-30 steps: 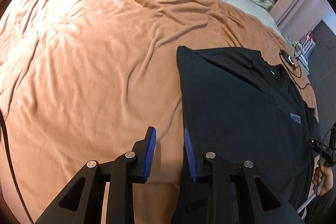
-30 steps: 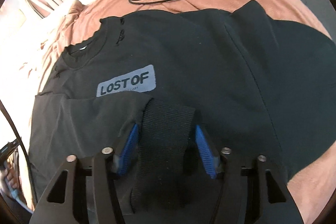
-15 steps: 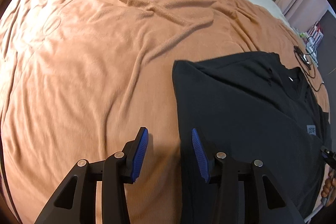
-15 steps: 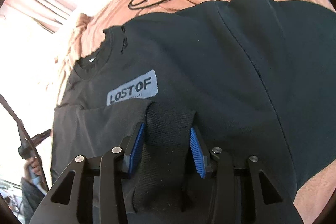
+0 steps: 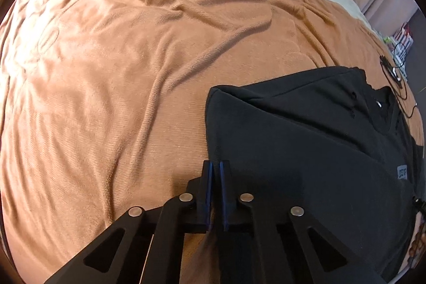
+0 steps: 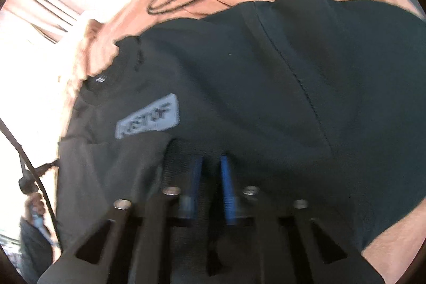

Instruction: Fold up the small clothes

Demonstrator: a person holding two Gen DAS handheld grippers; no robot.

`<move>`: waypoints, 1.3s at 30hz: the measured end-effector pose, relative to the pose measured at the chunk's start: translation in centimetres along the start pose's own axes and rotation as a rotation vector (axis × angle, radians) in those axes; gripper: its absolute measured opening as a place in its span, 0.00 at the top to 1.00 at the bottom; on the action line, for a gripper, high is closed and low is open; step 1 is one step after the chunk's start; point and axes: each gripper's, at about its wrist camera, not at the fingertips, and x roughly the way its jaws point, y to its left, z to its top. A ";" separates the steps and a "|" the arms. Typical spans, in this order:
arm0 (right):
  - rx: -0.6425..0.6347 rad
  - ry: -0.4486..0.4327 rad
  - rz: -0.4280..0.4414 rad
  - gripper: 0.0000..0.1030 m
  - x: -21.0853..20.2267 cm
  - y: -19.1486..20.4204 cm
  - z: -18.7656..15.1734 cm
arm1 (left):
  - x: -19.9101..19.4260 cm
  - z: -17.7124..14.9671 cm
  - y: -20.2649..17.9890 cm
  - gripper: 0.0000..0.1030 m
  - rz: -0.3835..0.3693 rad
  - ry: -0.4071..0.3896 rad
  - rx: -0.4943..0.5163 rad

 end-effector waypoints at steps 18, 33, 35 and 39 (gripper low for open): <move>-0.119 -0.130 -0.219 1.00 -2.6 4.8 0.7 | -0.9 0.3 1.7 1.00 0.143 -0.017 -0.063; -0.071 -0.166 -0.126 0.37 -8.8 1.3 -1.6 | -9.7 -4.3 -0.2 0.43 0.065 -0.098 -0.020; -0.073 -0.182 -0.100 0.37 -10.7 1.1 -2.5 | -11.2 -5.6 -0.8 0.40 0.055 -0.113 -0.018; -0.094 -0.227 -0.087 0.37 -14.3 1.0 -4.4 | -13.0 -7.5 -2.0 0.39 0.032 -0.121 -0.037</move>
